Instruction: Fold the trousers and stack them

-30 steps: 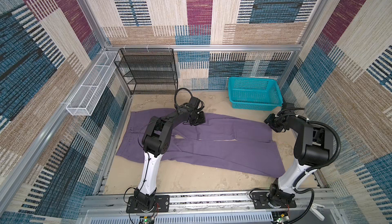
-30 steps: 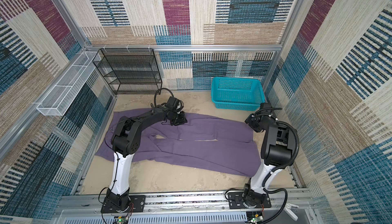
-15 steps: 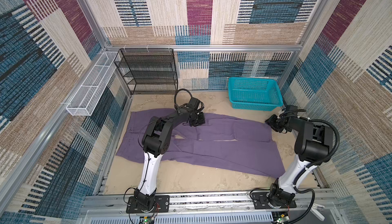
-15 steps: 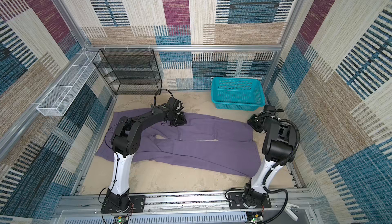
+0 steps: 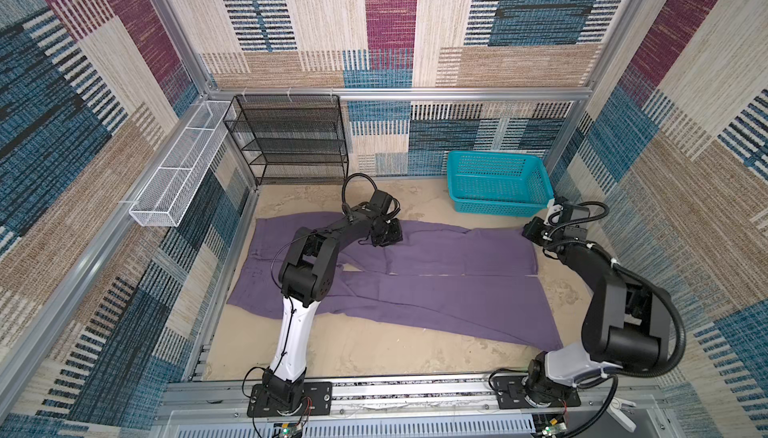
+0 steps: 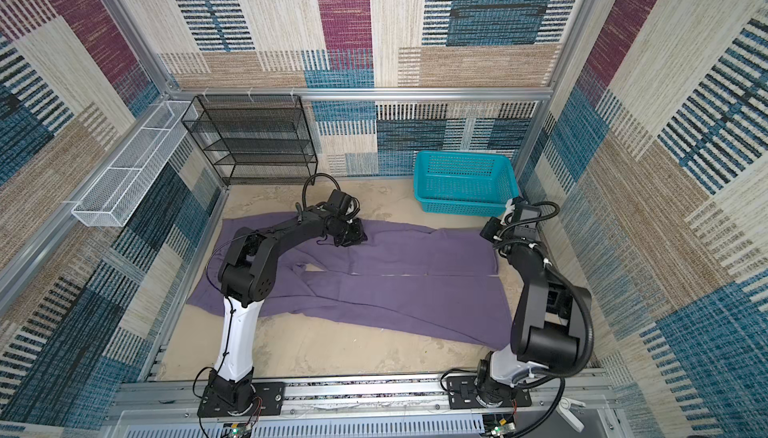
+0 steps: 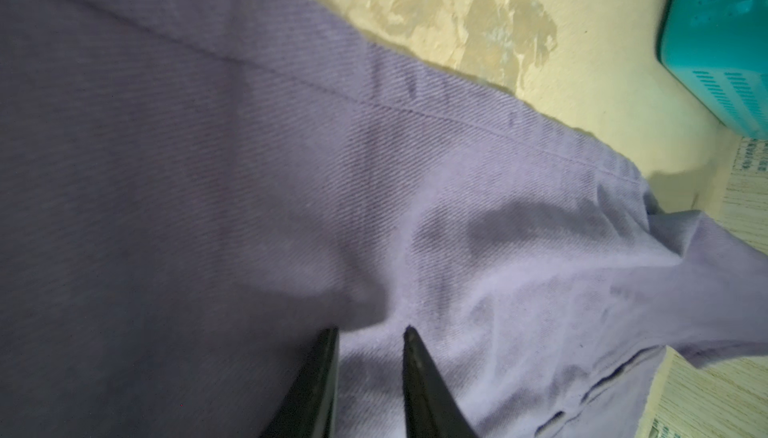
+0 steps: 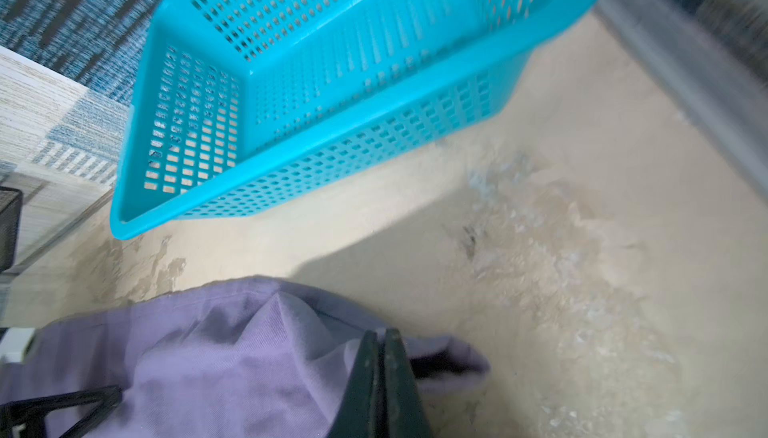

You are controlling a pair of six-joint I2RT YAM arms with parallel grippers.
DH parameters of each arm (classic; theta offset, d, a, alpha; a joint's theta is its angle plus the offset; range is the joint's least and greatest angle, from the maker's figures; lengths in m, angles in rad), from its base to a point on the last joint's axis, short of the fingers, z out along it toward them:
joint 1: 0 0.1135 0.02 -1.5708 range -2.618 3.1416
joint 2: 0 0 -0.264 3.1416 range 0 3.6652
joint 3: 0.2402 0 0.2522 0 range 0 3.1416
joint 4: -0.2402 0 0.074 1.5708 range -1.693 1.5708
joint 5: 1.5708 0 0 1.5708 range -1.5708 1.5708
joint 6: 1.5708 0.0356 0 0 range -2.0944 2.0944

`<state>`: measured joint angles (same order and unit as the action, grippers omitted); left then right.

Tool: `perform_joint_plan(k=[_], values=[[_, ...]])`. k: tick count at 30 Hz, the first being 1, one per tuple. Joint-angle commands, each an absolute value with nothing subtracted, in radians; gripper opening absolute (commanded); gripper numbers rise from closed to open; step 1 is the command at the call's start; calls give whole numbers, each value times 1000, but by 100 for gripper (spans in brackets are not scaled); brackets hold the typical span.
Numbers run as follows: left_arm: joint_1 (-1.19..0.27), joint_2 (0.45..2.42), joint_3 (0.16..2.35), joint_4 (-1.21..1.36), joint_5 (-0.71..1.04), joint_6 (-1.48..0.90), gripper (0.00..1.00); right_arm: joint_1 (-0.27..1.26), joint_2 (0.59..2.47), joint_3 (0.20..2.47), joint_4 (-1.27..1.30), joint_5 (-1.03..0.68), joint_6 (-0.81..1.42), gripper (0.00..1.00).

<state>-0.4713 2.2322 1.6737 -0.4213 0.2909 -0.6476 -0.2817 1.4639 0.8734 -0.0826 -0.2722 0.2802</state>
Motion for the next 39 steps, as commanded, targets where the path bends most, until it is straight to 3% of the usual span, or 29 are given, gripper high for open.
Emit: perform_joint_plan(k=[1,6,11,24,32,39], values=[[-469,2243,1677,-437,270,-635,31,-274,1383,798,53,-60,253,0],[-468,2247,1677,-437,264,-635,31,-264,1331,704,114,105,278,0],[-468,2254,1680,-440,264,-638,32,-264,1495,816,-90,250,348,0],[-458,2243,1652,-492,218,-631,29,-264,1665,846,-220,178,424,2],[-426,2199,1560,-525,152,-664,29,-265,1612,791,-225,97,463,8],[-388,2092,1430,-480,134,-681,28,-265,1428,728,-184,47,491,1]])
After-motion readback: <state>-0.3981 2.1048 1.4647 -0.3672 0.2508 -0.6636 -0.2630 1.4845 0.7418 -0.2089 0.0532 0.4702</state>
